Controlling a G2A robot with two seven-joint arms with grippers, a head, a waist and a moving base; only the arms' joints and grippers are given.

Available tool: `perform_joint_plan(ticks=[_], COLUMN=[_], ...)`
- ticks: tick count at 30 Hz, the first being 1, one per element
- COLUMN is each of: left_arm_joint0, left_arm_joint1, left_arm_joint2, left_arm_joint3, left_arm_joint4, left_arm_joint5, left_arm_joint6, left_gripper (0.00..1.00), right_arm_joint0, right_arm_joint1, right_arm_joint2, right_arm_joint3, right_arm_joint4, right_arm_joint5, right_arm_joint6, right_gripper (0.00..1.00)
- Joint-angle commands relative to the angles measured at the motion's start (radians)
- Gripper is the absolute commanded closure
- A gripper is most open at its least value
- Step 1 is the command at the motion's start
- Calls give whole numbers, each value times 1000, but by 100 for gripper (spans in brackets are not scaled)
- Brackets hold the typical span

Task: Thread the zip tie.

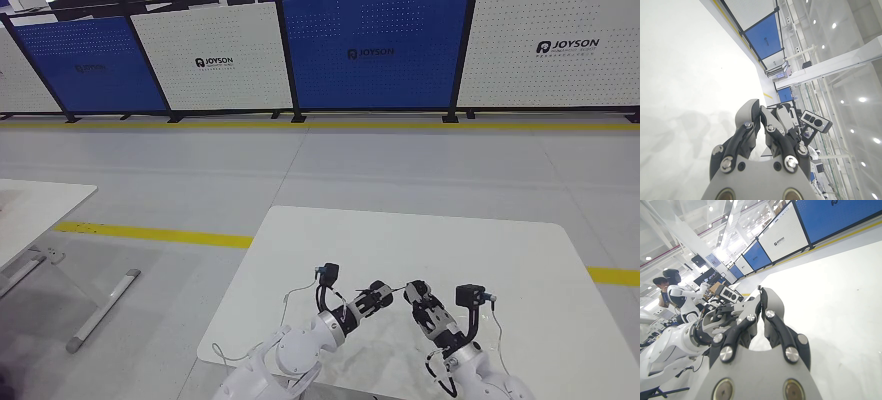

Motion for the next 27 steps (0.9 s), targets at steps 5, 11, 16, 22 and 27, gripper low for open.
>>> perform_joint_plan(ticks=[5,11,16,22,27], left_arm_joint0=[-1,-3,-5,-1,3], left_arm_joint1=[0,-1,-2,-2,-2], left_arm_joint2=[1,3,6,1,-5], left_arm_joint3=[-3,0,4,4,4], left_arm_joint4=[3,5,11,10,5], left_arm_joint5=[1,4,6,0,-4], left_arm_joint6=[-2,9,25,38,48], left_gripper=[100,72,56,60,73], right_arm_joint0=[3,4,4,1,-2], right_arm_joint1=[0,-1,-1,-1,-1], right_arm_joint2=[-1,-1,0,5,9], right_arm_joint3=[1,2,6,9,9], right_arm_joint4=[-2,-3,-2,0,3], right_arm_joint5=[2,6,7,7,5], right_arm_joint6=[4,3,-4,-10,-13], right_gripper=[100,100,100,100,100])
